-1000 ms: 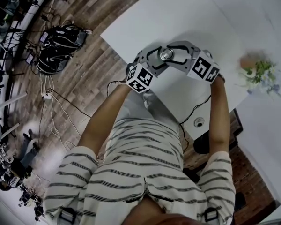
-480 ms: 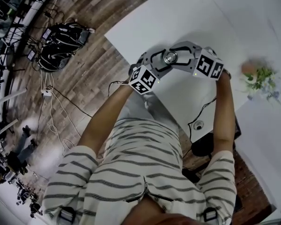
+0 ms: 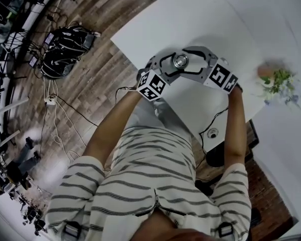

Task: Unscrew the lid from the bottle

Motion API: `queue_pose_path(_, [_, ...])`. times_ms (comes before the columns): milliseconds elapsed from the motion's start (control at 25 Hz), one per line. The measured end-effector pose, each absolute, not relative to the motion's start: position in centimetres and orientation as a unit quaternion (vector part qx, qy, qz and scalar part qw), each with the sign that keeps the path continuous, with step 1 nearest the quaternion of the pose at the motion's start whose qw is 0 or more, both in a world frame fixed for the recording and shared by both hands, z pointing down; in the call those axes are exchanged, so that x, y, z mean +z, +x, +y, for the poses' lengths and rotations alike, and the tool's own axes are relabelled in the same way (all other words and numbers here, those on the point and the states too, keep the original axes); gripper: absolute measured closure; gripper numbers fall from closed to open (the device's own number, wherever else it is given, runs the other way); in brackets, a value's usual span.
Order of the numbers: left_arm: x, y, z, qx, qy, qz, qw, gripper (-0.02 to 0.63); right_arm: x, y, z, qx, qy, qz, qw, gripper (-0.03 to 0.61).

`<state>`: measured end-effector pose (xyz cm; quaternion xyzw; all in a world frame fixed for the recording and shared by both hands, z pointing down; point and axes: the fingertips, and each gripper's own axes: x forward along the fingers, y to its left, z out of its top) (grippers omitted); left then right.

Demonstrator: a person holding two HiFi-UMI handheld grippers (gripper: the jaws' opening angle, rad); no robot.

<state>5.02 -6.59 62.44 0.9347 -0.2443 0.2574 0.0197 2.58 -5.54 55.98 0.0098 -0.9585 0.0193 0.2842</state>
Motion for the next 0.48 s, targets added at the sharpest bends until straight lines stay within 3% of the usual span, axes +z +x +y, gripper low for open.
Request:
queue_pose_path(280, [62.4, 5.0, -6.6, 0.254, 0.935, -0.247, 0.018, 0.308, 54.3, 3.1, -7.2, 0.068, 0.254, -0.943, 0.203, 0.235])
queue_pose_path(480, [62.4, 5.1, -6.7, 0.253, 0.935, -0.249, 0.018, 0.307, 55.6, 2.9, -6.9, 0.115, 0.357, -0.906, 0.196, 0.264])
